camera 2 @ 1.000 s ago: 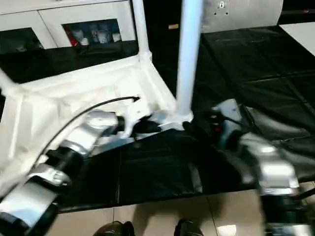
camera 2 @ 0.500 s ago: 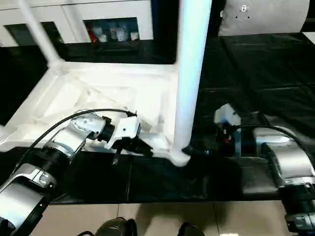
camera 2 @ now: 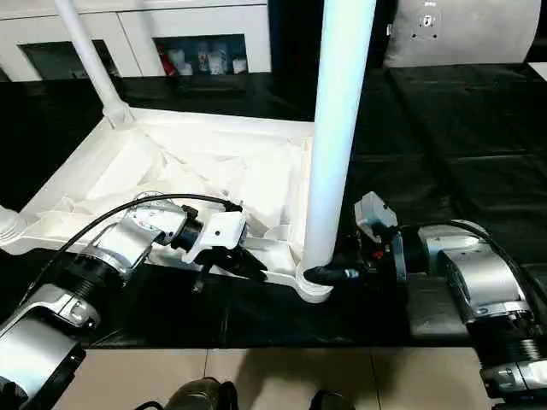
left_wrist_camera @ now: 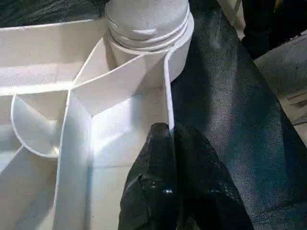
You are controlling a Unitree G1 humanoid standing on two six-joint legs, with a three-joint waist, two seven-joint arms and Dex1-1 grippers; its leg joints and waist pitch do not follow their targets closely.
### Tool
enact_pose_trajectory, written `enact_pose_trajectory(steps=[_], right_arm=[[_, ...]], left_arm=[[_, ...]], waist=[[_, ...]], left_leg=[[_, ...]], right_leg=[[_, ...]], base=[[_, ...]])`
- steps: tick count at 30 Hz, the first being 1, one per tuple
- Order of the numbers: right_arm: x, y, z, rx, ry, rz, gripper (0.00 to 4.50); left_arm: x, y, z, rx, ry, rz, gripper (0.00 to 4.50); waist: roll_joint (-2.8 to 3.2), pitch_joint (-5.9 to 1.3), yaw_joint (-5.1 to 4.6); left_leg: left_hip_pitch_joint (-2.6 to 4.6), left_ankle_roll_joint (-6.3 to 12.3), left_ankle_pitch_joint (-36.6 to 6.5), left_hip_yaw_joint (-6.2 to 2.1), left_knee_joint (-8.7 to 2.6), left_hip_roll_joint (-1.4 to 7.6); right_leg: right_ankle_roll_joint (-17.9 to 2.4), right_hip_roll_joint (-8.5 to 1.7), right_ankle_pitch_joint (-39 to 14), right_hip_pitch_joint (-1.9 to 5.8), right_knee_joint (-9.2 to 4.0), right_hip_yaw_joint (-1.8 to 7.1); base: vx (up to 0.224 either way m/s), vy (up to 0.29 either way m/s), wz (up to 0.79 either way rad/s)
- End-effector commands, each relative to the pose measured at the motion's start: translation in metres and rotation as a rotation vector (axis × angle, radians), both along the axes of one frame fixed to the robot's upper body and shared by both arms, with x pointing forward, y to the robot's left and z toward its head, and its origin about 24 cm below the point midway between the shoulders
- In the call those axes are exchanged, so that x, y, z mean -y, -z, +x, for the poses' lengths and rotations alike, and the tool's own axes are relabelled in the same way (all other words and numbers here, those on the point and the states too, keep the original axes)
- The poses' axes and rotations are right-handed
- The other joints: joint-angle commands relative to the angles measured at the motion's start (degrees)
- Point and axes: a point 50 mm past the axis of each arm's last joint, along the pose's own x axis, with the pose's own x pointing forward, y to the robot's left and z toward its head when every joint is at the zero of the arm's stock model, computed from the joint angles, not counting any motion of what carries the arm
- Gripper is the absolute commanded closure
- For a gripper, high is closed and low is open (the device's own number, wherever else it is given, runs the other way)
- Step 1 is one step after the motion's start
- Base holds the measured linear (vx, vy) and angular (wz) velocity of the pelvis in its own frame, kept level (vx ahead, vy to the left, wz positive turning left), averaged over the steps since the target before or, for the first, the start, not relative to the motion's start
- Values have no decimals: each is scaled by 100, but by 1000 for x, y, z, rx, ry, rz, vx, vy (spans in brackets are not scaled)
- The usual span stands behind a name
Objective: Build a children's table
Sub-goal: Rotate leg to tighten
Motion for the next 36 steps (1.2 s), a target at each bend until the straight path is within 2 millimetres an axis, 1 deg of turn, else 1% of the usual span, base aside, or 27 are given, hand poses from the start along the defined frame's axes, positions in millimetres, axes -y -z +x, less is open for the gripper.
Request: enact_pose_trajectory(steps=[1,2,4,5,6,8,9,10,11,12,13,14,15,16,17,19,20,21,22,24,26,27,29,30,31,33,36], right_arm=[[-5,-4,1,-6,5,45,233],[-7,-4,-1,-17,26,57,239],[-7,-4,-1,-17,26,57,240],[-17,1,3,-3,173,53,243],[-19,2,4,1,206,51,244],[-20,2,5,4,221,49,245],[-26,6,15,32,373,22,245],[-29,8,21,45,464,5,247],[-31,10,26,38,553,-4,248],[-32,11,28,33,602,-3,249],[-35,14,35,13,719,0,250],[-37,15,38,6,782,-3,250],[-37,15,38,6,782,-3,251],[-38,16,40,15,818,-13,251],[-43,19,45,45,944,-19,251],[-46,18,50,81,1044,5,251],[-49,18,51,77,1048,25,217],[-49,18,51,77,1048,25,197],[-51,18,51,81,1055,31,197],[-56,14,53,30,1082,133,177],[-56,11,51,38,1051,137,155],[-55,10,49,54,1011,121,155],[-50,10,45,71,969,105,130],[-47,9,44,80,952,97,130],[-38,10,43,108,915,63,111],[-28,8,41,111,880,56,102],[-14,4,39,116,819,38,69]], left_arm=[[8,-1,-3,4,66,40,450],[9,-1,-1,-27,10,18,450],[9,-1,-1,-27,10,18,450],[12,-2,5,-69,-122,-23,450],[12,-2,6,-76,-150,-30,450],[12,-2,7,-78,-159,-32,450],[12,-1,11,-86,-246,-46,450],[12,0,13,-86,-299,-47,450],[13,1,15,-89,-354,-50,450],[15,1,16,-92,-387,-56,450],[19,2,19,-91,-464,-70,450],[21,3,21,-91,-510,-78,450],[21,3,21,-91,-510,-78,450],[23,2,22,-89,-538,-86,450],[30,0,26,-81,-650,-122,450],[36,-3,29,-77,-721,-149,450],[37,-4,30,-71,-748,-156,450],[38,-4,30,-70,-749,-157,450],[40,-4,30,-66,-758,-165,450],[47,-6,28,-56,-759,-192,450],[49,-5,26,-50,-730,-191,450],[49,-4,24,-46,-702,-185,450],[47,-3,22,-41,-668,-179,450],[45,-3,22,-37,-652,-176,450],[41,-1,20,-37,-626,-169,450],[37,0,18,-27,-574,-163,450],[30,2,16,-21,-497,-129,450]], waist=[[-216,-547,-29],[-226,-540,-34],[-227,-526,-30],[-215,-492,-52],[-223,-462,-71],[-227,-464,-85],[-225,-416,-153],[-196,-391,-190],[-202,-390,-285],[-235,-362,-365],[-223,-362,-394],[-183,-347,-457],[-200,-351,-526],[-200,-351,-526],[-212,-353,-582],[-215,-370,-618],[-187,-380,-629],[-187,-380,-629],[-184,-395,-611],[-174,-406,-598],[-185,-420,-582],[-175,-432,-570],[-178,-443,-556],[-179,-450,-557],[-181,-443,-556],[-183,-430,-534],[-182,-419,-517]], left_leg=[[64,952,-301,-143,-354,395],[61,935,-320,-143,-358,396],[75,918,-333,-143,-367,402],[72,863,-428,-139,-385,404],[82,750,-535,-153,-410,401],[98,619,-696,-160,-422,371],[97,462,-855,-156,-453,359],[104,396,-932,-171,-473,355],[87,274,-1026,-200,-493,337],[76,244,-1145,-207,-510,323],[94,229,-1175,-209,-511,325],[114,207,-1238,-212,-512,326],[100,201,-1314,-213,-516,315],[100,201,-1314,-213,-516,315],[94,250,-1217,-198,-519,318],[88,288,-1099,-187,-515,304],[87,379,-1004,-176,-507,292],[87,379,-1004,-176,-507,292],[89,523,-790,-167,-501,293],[94,664,-666,-155,-492,310],[77,741,-558,-161,-482,308],[67,880,-331,-168,-472,316],[53,1030,-150,-173,-451,327],[57,1071,-127,-166,-443,326],[47,1126,-89,-161,-435,328],[44,1159,-177,-154,-433,329],[60,1083,-351,-150,-446,342]], right_leg=[[-1192,-451,-1398,362,-376,349],[-1166,-452,-1457,362,-383,348],[-1149,-447,-1530,350,-390,352],[-1104,-448,-1707,337,-413,358],[-1046,-438,-1937,333,-440,354],[-953,-460,-2262,351,-489,331],[-833,-441,-2529,327,-521,342],[-809,-445,-2619,309,-539,336],[-741,-446,-2732,350,-553,309],[-662,-447,-2817,355,-590,299],[-668,-444,-2814,348,-586,303],[-730,-436,-2746,311,-593,314],[-744,-429,-2716,333,-600,306],[-744,-429,-2716,333,-600,306],[-785,-434,-2468,338,-595,323],[-853,-437,-2281,350,-594,317],[-899,-424,-2047,355,-590,312],[-899,-424,-2047,355,-590,312],[-987,-416,-1683,366,-567,315],[-1101,-419,-1366,366,-538,329],[-1147,-424,-1187,390,-510,322],[-1212,-403,-838,394,-462,311],[-1282,-406,-555,396,-419,311],[-1295,-404,-501,396,-412,312],[-1332,-414,-447,394,-405,317],[-1339,-419,-576,402,-421,313],[-1313,-421,-858,394,-450,312]], base=[[0,0,0],[0,0,0],[0,0,0],[0,0,0],[0,0,0],[0,0,0],[0,0,0],[0,0,0],[0,0,0],[0,0,0],[0,0,0],[0,0,0],[0,0,0],[0,0,0],[0,0,0],[0,0,0],[0,0,0],[0,0,0],[0,0,0],[26,-8,2],[0,0,0],[0,0,0],[0,0,0],[0,0,0],[0,0,0],[0,0,0],[0,0,0]])
